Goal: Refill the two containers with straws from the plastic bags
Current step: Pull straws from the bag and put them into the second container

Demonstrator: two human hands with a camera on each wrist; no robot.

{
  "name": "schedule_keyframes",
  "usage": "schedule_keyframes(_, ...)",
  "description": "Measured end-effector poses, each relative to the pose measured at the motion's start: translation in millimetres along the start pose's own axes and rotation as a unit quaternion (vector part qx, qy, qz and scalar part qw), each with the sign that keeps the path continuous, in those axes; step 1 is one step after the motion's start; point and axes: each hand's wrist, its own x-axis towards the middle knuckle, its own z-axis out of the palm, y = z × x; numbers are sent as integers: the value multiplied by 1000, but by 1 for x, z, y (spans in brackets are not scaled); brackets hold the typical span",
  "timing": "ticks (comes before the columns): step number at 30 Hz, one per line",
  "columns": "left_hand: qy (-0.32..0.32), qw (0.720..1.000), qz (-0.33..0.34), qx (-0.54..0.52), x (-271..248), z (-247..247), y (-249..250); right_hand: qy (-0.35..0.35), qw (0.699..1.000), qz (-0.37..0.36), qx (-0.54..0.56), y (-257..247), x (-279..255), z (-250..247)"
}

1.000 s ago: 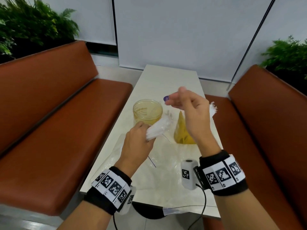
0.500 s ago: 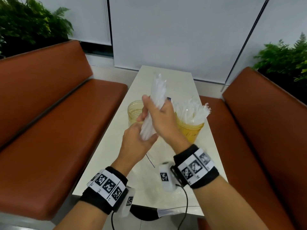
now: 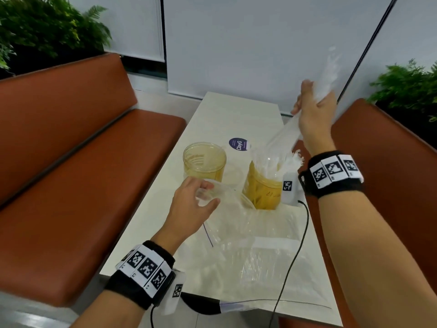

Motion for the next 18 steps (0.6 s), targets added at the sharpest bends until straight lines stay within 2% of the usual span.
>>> schedule_keyframes(5,-3,1000,1,-15,2,2,6,-70,988,101,-98,78,-22,0)
schedule_keyframes(7,0,1000,1,-14,2,3,7,-77,979,142,-128,99,-34,0)
schedule_keyframes(9,2,1000,2,-14,2,3,8,-78,971,168,-149,112,-39,-2)
schedule_keyframes(12,6,1000,3,-14,2,1,8,-48,967,195,-155,104,-36,-2)
schedule_keyframes(14,10,1000,2,-12,2,0,9,-1,979,150,-141,89,-29,-2)
schedule_keyframes(16,12,1000,-1,-13,3,-1,10,28,994,55,-92,75,-19,-4)
schedule_keyframes(18,13,1000,-2,-17,3,-2,12,40,993,-12,-106,67,-5,-4)
